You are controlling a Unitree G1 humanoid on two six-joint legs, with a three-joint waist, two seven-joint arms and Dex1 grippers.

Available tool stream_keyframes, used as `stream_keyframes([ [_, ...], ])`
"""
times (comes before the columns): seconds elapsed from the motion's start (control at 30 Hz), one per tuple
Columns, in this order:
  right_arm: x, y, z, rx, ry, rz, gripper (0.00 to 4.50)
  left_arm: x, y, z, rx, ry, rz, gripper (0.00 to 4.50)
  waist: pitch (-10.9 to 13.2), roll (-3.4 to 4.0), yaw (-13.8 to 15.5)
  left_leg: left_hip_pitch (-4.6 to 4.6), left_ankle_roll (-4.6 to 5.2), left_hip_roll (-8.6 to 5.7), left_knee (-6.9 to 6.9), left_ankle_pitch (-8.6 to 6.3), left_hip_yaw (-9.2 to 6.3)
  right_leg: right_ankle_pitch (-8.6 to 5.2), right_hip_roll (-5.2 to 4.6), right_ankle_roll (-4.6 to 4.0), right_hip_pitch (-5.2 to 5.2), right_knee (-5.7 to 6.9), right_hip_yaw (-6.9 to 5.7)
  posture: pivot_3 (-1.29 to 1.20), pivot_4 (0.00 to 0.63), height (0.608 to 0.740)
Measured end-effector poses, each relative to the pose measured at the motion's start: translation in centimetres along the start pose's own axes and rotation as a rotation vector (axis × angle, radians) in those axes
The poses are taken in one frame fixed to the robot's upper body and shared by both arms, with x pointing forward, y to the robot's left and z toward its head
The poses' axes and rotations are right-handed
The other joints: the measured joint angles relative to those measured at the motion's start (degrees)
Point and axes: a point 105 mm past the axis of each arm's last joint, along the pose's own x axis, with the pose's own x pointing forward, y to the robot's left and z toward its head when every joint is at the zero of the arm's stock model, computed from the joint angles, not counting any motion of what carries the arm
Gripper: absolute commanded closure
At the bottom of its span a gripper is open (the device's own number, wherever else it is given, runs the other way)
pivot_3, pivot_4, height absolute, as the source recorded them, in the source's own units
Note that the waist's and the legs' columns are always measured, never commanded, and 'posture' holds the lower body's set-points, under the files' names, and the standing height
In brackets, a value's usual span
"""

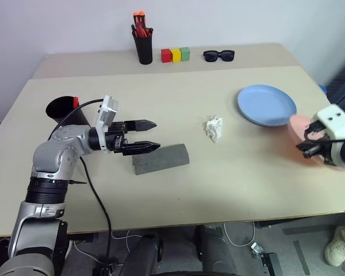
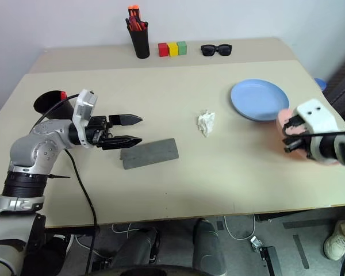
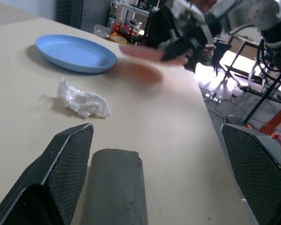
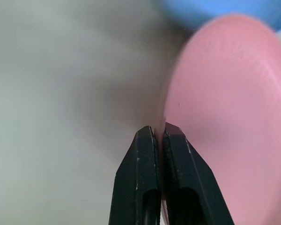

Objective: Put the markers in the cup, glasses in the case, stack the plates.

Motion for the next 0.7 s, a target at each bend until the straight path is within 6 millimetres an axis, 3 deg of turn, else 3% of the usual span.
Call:
stream_keyframes([
  [0.1,0.2,-0.8,2.4,-0.050,-0.066,-0.037,4.47,0.0,0.0,0.0,0.001,-0.003,0.002,0.00,0.00,0.01,-0.09,-0.02,0.00,0.01,-0.02,0.00,0.03,0.00,0.00,0.00,-0.02,-0.01,0.00,0.00,0.150,0.740],
  [0.2,1.7,-0.6,5.3,-0.091,-0.187,-0.052,4.47,0.1,0.1,0.2,0.001,-0.019,0.013,0.00,0.00,-0.01,-0.13,0.00,0.00,0.03,-0.03,0.00,0.04,0.00,0.01,0.00,-0.02,-0.01,0.00,0.00,0.150,0.740],
  [0.33,7.1,1.7,6.8,-0.179,-0.262,-0.010,4.47,0.4,0.0,0.0,-0.007,-0.044,0.023,0.00,0.00,-0.01,-0.17,-0.03,-0.05,0.01,-0.04,0.03,0.05,0.02,0.01,-0.01,-0.08,0.00,0.01,0.00,0.150,0.740],
  [0.47,11.2,1.7,6.8,-0.179,-0.277,-0.037,4.47,0.3,0.0,0.0,-0.006,-0.043,0.038,0.00,0.03,0.04,0.16,-0.12,-0.35,-0.03,-0.05,0.20,0.02,0.03,-0.02,-0.02,-0.15,-0.01,0.02,0.00,0.150,0.740],
  [0.57,12.3,1.2,7.4,-0.117,-0.332,-0.044,3.54,0.1,-0.1,0.2,0.000,-0.041,0.047,0.00,0.03,0.03,0.01,-0.11,-0.33,-0.03,-0.12,0.19,0.02,0.04,-0.02,-0.01,-0.15,-0.09,0.02,0.00,0.150,0.740],
  [0.7,12.7,2.2,7.9,-0.103,-0.396,0.017,1.49,-0.1,-0.4,0.3,-0.003,-0.042,0.057,0.00,0.03,0.04,-0.25,-0.09,-0.31,-0.02,-0.19,0.17,0.00,0.04,-0.01,-0.01,-0.17,-0.09,0.02,0.00,0.150,0.740],
])
